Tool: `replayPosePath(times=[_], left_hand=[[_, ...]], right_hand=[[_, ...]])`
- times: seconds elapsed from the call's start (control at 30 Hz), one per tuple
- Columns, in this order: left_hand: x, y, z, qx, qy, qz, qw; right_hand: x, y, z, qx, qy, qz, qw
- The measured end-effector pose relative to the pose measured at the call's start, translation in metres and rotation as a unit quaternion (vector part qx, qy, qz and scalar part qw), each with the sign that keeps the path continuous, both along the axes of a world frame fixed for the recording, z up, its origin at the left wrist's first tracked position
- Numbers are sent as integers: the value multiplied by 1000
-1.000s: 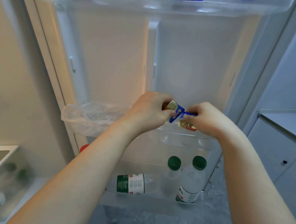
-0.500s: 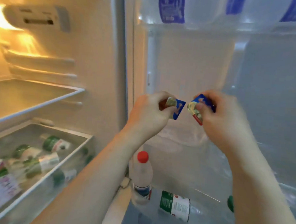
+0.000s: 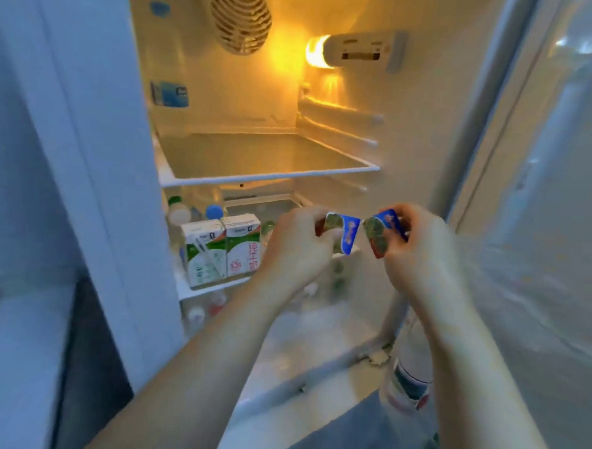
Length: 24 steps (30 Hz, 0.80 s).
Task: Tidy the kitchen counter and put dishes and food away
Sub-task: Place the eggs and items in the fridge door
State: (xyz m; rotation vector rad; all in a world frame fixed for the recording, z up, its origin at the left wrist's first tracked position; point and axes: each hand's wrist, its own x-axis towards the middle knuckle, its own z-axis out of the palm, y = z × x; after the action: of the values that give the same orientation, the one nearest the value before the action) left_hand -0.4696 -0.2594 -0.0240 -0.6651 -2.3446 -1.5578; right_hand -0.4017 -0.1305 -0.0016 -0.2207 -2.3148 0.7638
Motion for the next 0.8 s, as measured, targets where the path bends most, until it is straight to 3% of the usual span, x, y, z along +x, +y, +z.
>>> replayPosePath(times=[0.2,0.43,0.63,0.8], left_hand=[[43,-78,-41,-22,-58,116,991],[117,-162,-96,-45,-127,248,959],[196,-233,-149,-46,-212,362,906],[271,-312,-178,-41,-265,443,856]], right_hand=[[-2,-61,-37,-17,-68,151,986],[21,-147,-95,-28,-174,295,939],[58,-234,-146,-52,-304,415,856],[100,-326,-182,-6,-398,516,758]])
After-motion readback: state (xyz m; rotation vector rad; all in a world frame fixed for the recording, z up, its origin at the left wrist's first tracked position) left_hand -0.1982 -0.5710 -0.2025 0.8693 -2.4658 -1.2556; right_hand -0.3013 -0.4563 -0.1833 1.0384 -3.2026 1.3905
